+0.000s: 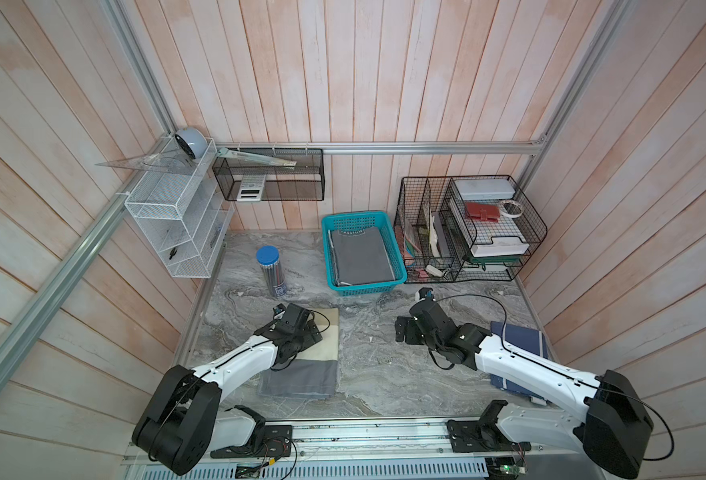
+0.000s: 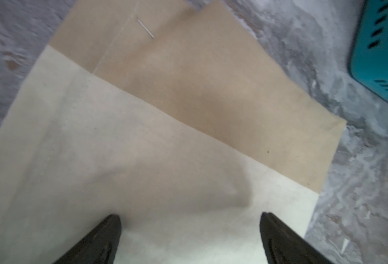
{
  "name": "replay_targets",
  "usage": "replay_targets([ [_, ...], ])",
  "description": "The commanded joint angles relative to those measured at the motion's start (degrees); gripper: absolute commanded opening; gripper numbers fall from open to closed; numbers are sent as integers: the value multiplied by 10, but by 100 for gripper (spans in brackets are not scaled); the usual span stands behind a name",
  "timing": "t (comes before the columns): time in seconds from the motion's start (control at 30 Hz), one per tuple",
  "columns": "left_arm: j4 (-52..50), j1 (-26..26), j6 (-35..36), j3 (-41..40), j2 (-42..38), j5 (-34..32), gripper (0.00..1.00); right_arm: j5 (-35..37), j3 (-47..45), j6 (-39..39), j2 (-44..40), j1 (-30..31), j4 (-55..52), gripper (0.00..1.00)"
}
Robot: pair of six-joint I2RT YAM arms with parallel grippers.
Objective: Put the folded pillowcase in the basket
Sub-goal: Move the pillowcase to the center of the board.
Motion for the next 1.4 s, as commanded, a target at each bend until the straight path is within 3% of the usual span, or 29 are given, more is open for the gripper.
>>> replay_targets([
  [0.0,33,-53,-61,-10,24,1,100,27,-13,5,-22,4,0,97],
  [0.2,85,-141,-103,50,104,-3,100,15,-23,20,-24,3,14,98],
  [0.37,68,-157,-90,103,134,0,100,-37,-20,42,2,7,28,97],
  [0.53,-22,-138,-54,107,51,-52,100,-62,-18,33,32,59,74,97],
  [0.7,-85,-36,-23,34,-83,-54,100,-86,25,22,114,122,111,97],
  [0.83,-98,34,2,-8,-148,-9,100,-135,84,5,196,146,109,97],
  [0.93,-72,36,2,-31,-154,26,100,-191,142,-20,254,146,63,97],
  [1.07,-24,31,-10,-52,-122,62,100,-193,181,-24,303,143,11,97],
  [1.37,32,-43,-37,-49,-55,62,94,-178,120,-4,273,78,5,97],
])
